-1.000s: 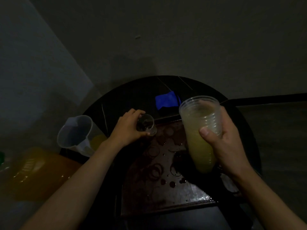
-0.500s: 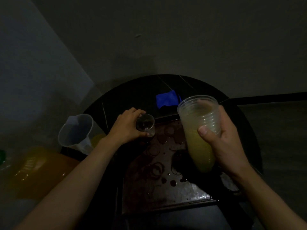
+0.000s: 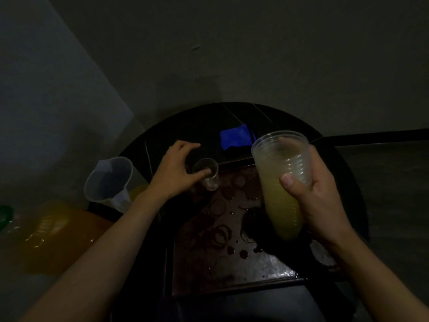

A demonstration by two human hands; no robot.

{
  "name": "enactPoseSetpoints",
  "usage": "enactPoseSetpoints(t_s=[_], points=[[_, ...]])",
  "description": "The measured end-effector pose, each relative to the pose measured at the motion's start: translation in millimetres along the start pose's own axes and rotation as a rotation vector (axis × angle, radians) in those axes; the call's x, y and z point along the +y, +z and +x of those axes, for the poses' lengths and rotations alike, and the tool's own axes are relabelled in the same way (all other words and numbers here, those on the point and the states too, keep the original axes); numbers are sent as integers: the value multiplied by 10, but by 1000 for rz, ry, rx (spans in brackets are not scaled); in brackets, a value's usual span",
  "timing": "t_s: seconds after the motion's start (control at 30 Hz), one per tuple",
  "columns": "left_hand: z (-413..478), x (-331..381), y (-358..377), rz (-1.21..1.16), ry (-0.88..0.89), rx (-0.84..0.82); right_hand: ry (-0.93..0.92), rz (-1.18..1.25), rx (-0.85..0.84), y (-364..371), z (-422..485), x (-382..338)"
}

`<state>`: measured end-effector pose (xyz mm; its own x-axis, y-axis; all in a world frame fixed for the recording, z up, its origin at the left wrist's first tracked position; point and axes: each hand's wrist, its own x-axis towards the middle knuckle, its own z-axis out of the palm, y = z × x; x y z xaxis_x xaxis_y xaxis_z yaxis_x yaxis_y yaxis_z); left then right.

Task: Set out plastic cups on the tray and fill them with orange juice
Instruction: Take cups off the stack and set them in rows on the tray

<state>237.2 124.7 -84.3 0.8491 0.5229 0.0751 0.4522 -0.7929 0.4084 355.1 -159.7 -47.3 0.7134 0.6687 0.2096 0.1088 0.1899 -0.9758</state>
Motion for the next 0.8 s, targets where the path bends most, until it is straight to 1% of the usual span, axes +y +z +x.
enactPoseSetpoints(t_s=[0.07, 0.1, 0.13, 0.17, 0.2, 0.3, 0.37, 0.43, 0.53, 0.63, 0.8], points=[[-18, 43, -129, -203, -43, 195, 19, -5, 7, 2, 8, 13], [-13, 90, -237, -337, -73, 240, 27, -9, 8, 9, 16, 18], [-10, 174, -373, -481, -96, 236, 32, -14, 4, 21, 25, 21], [-4, 272, -517, -593, -89, 198, 35, -19, -3, 36, 33, 21], [4, 395, -670, -640, -45, 139, 36, -23, -10, 52, 42, 16], [15, 869, -1070, -529, 169, -119, 37, -28, -51, 110, 51, -32], [18, 1180, -1202, -427, 227, -317, 33, -37, -89, 149, 37, -71], [-1, 1414, -1211, -296, 248, -429, 32, -50, -125, 174, 10, -98], [-39, 1545, -1126, -178, 317, -458, 27, -66, -169, 173, -24, -108], [-89, 1577, -1112, -148, 371, -435, 6, -72, -185, 150, -52, -136], [-112, 1689, -1146, -179, 360, -407, -17, -91, -157, 136, -62, -136]])
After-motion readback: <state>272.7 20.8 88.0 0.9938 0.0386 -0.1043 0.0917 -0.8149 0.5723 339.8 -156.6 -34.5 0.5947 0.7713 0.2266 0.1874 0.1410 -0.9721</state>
